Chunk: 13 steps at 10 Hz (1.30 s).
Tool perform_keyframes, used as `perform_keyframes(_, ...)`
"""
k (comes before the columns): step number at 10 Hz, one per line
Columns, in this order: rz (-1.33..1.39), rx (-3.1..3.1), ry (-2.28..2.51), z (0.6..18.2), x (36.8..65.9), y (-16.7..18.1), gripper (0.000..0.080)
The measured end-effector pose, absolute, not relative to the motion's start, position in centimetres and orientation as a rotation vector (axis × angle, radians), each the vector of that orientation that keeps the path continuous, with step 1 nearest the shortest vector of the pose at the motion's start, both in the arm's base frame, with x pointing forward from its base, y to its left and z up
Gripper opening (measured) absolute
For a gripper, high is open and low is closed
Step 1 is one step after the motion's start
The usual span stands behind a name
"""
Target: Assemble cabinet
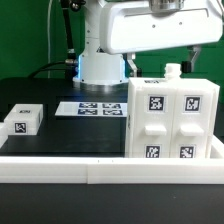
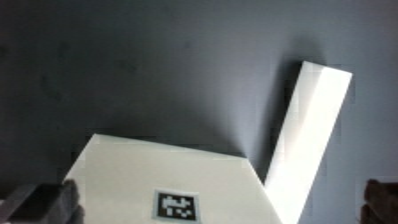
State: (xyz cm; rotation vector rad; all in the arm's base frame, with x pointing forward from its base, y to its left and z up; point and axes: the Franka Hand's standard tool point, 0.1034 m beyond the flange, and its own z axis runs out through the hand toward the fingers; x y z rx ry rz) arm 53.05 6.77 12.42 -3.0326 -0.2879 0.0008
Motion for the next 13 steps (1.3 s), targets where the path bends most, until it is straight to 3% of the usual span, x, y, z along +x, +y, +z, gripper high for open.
perform_keyframes(3,0.034,-3.056,-0.100,10.7,49.5,6.1,0.0797)
perform_keyframes(9,0.031,-3.058,-0.105,10.7,49.7,5.0,0.0797)
perform_keyframes(13,0.054,-3.081,-0.097,8.6,47.0,-2.4,0.0797)
